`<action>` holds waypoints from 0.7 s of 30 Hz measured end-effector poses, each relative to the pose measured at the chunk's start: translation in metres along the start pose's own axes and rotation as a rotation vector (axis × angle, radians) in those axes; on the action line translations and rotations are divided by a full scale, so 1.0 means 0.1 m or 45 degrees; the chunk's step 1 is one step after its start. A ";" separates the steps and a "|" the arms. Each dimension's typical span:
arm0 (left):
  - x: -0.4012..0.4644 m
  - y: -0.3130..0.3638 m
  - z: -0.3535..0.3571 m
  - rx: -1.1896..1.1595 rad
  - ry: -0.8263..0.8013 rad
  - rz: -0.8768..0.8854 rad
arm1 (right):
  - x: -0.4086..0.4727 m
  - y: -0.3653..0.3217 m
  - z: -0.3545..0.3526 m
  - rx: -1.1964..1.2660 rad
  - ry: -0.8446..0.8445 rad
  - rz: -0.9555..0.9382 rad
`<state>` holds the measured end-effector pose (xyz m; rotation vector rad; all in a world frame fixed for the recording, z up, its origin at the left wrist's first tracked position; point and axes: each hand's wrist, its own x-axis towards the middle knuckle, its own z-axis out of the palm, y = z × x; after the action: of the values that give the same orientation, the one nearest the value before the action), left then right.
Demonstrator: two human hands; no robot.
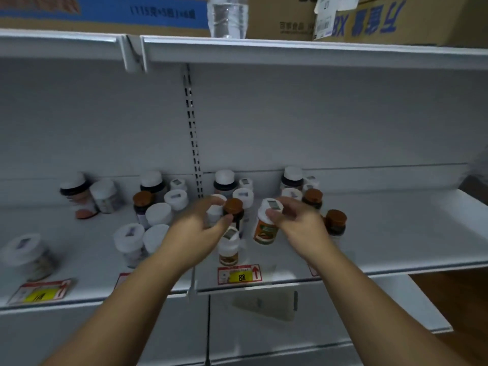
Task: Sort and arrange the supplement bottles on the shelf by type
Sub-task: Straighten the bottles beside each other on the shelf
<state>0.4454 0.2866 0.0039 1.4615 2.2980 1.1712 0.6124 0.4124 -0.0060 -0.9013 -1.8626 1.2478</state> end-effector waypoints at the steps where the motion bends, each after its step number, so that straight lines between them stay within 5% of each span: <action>1: 0.01 -0.02 -0.01 0.018 -0.009 -0.017 | 0.02 0.05 0.03 -0.061 -0.047 0.023; 8: 0.05 -0.15 -0.05 0.054 -0.049 -0.113 | 0.16 0.31 0.27 -0.445 -0.367 0.202; 16: 0.14 -0.18 -0.10 0.084 -0.079 -0.093 | 0.19 0.33 0.27 -0.550 -0.395 0.200; 21: 0.22 -0.27 -0.32 0.155 -0.119 -0.058 | 0.28 -0.04 0.27 -0.498 -0.183 -0.014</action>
<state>0.3991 0.2828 0.0118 1.4626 2.3618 0.9453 0.5750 0.4232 -0.0053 -1.0224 -2.2722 0.9778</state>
